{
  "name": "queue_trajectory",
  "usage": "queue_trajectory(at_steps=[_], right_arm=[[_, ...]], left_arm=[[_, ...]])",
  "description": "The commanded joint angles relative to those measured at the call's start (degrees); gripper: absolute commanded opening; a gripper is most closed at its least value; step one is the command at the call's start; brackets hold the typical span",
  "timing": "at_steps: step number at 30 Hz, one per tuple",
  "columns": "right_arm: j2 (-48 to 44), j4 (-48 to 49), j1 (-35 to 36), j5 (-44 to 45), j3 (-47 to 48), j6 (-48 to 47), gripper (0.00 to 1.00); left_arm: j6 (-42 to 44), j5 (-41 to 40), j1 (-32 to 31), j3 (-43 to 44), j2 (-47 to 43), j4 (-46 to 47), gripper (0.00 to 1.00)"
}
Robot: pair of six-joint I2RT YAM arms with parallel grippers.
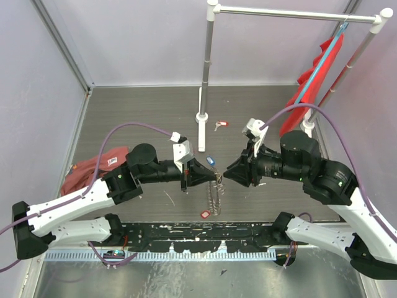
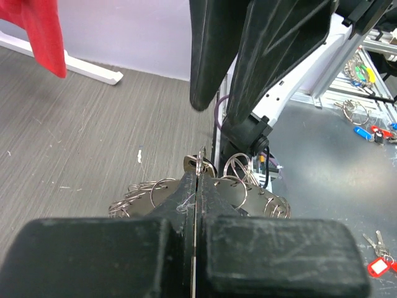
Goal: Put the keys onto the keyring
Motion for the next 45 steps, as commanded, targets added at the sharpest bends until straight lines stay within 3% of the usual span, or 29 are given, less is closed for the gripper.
queue_trajectory(at_steps=[1, 6, 19, 23, 30, 36, 41, 45], right_arm=[[0.22, 5.65, 0.05, -0.81, -2.62, 1.55, 0.33], [0.67, 6.27, 0.02, -1.68, -3.41, 1.16, 0.32], [1.09, 4.98, 0.03, -1.97, -2.39, 0.56, 0.01], [0.97, 3.87, 0.04, -1.28, -1.63, 0.22, 0.01], [0.39, 2.85, 0.03, 0.08, -1.68, 0.09, 0.16], [0.04, 2.84, 0.03, 0.08, -2.28, 0.11, 0.13], [-0.53, 2.93, 0.03, 0.35, -2.51, 0.28, 0.18], [-0.68, 3.02, 0.03, 0.32, -2.62, 0.45, 0.1]], left_arm=[[-1.74, -1.08, -0.28, 0.29, -1.48, 6.12, 0.0], [-1.64, -0.85, -0.28, 0.6, -1.43, 5.96, 0.0], [-1.3, -0.88, -0.26, 0.71, -1.04, 5.97, 0.0], [-1.26, -0.95, -0.28, 0.65, -1.17, 5.71, 0.0], [-1.16, -1.14, -0.27, 0.46, -1.42, 5.79, 0.0], [-1.24, -1.2, -0.25, 0.5, -1.51, 5.71, 0.0], [-1.12, -1.23, -0.27, 0.45, -1.42, 5.79, 0.0], [-1.19, -1.17, -0.25, 0.48, -1.25, 5.88, 0.0]])
